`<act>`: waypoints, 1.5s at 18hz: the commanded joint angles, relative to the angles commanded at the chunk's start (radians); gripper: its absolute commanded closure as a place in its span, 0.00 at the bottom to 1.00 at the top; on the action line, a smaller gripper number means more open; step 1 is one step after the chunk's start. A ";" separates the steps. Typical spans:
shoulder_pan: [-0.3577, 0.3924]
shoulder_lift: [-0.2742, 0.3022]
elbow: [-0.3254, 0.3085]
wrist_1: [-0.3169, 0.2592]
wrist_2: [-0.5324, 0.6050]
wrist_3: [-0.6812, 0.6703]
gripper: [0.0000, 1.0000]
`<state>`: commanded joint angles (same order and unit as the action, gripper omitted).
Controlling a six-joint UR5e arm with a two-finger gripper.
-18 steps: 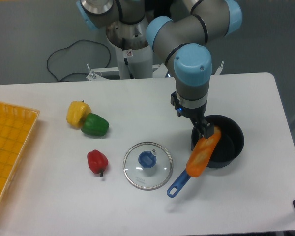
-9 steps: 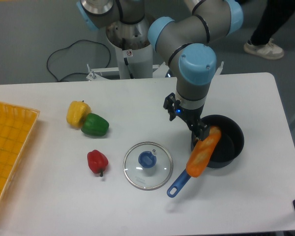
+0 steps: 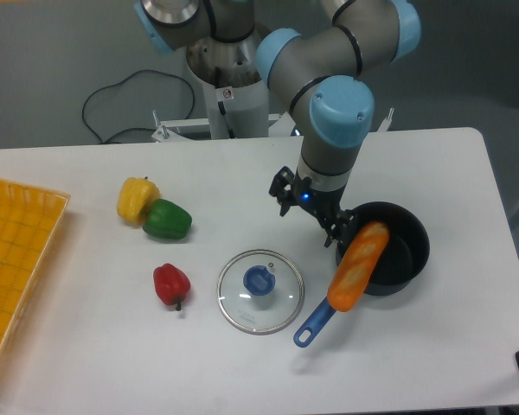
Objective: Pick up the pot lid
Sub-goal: 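Move the gripper over the glass lid's blue knob and lower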
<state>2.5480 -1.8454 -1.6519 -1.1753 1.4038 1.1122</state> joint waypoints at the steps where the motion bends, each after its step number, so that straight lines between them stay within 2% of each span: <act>1: -0.003 0.000 -0.018 0.029 -0.006 -0.009 0.00; 3: -0.017 0.000 -0.034 0.063 -0.008 -0.046 0.00; 6: -0.046 -0.020 -0.023 0.065 -0.006 -0.103 0.00; 13: -0.083 -0.071 -0.015 0.069 0.006 -0.104 0.00; 16: -0.094 -0.083 -0.014 0.071 0.046 -0.106 0.00; 23: -0.107 -0.124 0.015 0.074 0.070 -0.152 0.00; 27: -0.129 -0.153 0.021 0.127 0.092 -0.176 0.00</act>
<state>2.4192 -1.9987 -1.6306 -1.0479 1.4955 0.9359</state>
